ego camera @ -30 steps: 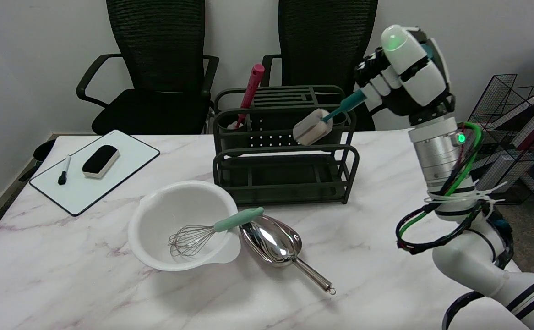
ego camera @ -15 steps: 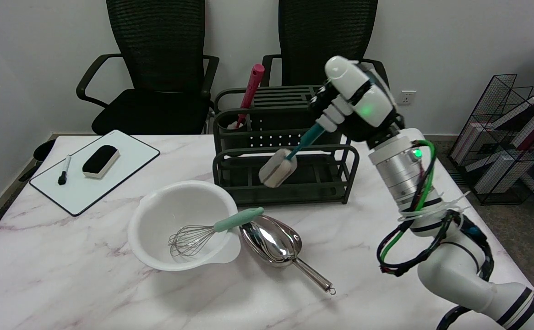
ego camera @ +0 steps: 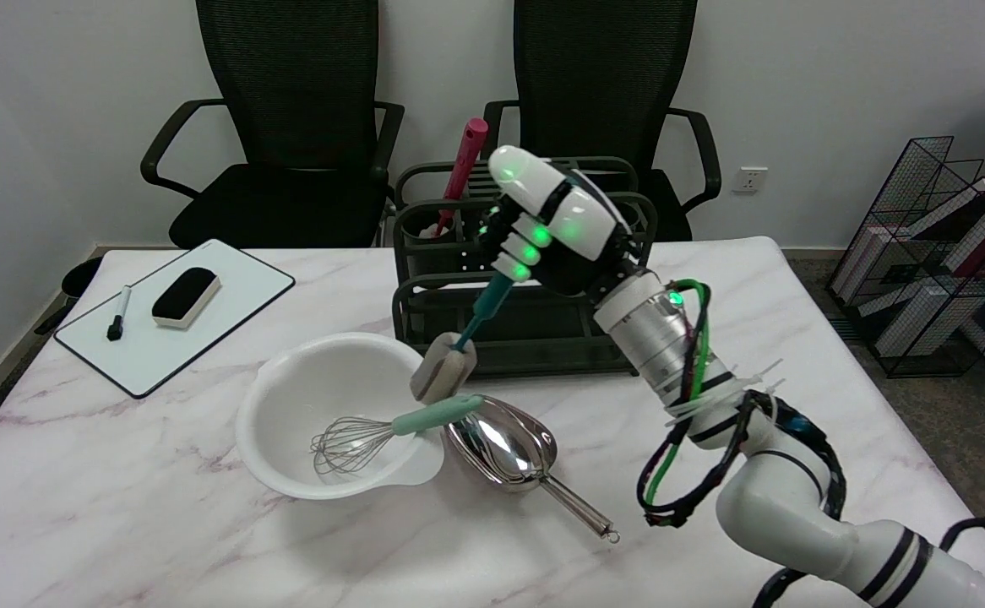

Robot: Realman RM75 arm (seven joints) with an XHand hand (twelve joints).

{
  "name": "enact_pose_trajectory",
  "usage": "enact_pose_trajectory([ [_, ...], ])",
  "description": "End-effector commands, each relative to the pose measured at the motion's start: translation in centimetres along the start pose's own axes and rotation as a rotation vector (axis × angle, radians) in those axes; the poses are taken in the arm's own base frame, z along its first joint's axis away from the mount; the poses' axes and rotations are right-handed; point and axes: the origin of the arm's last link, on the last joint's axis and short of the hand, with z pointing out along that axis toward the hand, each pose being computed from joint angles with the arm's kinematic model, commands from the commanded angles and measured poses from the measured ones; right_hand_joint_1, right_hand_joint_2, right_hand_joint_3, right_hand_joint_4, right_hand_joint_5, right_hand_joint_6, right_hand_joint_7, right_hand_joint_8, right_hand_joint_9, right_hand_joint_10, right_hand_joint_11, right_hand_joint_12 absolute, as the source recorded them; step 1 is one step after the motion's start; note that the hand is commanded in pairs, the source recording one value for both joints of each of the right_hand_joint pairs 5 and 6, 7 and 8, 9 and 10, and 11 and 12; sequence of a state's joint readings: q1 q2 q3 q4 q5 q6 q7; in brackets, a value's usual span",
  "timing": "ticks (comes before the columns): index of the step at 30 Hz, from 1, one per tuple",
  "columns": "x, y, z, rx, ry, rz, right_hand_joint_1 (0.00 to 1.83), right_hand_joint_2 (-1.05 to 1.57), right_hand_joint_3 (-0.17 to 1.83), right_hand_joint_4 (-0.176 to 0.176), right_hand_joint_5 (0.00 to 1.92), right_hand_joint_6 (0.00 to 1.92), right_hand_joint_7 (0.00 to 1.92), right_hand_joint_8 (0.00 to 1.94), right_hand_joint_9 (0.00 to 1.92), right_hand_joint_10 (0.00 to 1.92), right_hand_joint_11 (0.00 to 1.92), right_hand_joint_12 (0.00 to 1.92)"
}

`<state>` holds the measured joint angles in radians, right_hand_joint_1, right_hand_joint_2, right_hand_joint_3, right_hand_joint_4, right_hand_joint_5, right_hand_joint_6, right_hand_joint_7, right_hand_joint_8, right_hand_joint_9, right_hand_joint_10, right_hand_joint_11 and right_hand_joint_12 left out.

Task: Place the blue sponge bottle brush into the mixing bowl.

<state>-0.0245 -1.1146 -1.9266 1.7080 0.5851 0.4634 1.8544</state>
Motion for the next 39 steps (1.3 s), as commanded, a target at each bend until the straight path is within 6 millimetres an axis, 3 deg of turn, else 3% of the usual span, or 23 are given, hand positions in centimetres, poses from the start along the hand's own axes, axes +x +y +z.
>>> enact_pose_trajectory([
  [1, -3.5, 2.0, 4.5, -0.082, -0.11, 0.024, 1.11, 1.57, 0.3, 0.0, 1.92, 1.92, 1.92, 1.92, 1.92, 1.92, 1.9, 1.9],
  [10, -4.3, 2.5, 5.0, -0.077, -0.112, 0.056, 1.11, 1.57, 0.3, 0.0, 1.92, 1.92, 1.92, 1.92, 1.92, 1.92, 1.9, 1.9],
  [15, -3.3, 3.9, 5.2, -0.102, -0.069, 0.085, 1.11, 1.57, 0.31, 0.0, 1.92, 1.92, 1.92, 1.92, 1.92, 1.92, 1.89, 1.89],
  [28, -1.0, 4.9, 7.5, -0.106, -0.045, 0.095, 1.11, 1.57, 0.33, 0.0, 1.92, 1.92, 1.92, 1.92, 1.92, 1.92, 1.87, 1.87],
  [39, 0.0, 6.5, 6.7, -0.123, -0.019, 0.135, 1.11, 1.57, 0.32, 0.0, 1.92, 1.92, 1.92, 1.92, 1.92, 1.92, 1.87, 1.87],
])
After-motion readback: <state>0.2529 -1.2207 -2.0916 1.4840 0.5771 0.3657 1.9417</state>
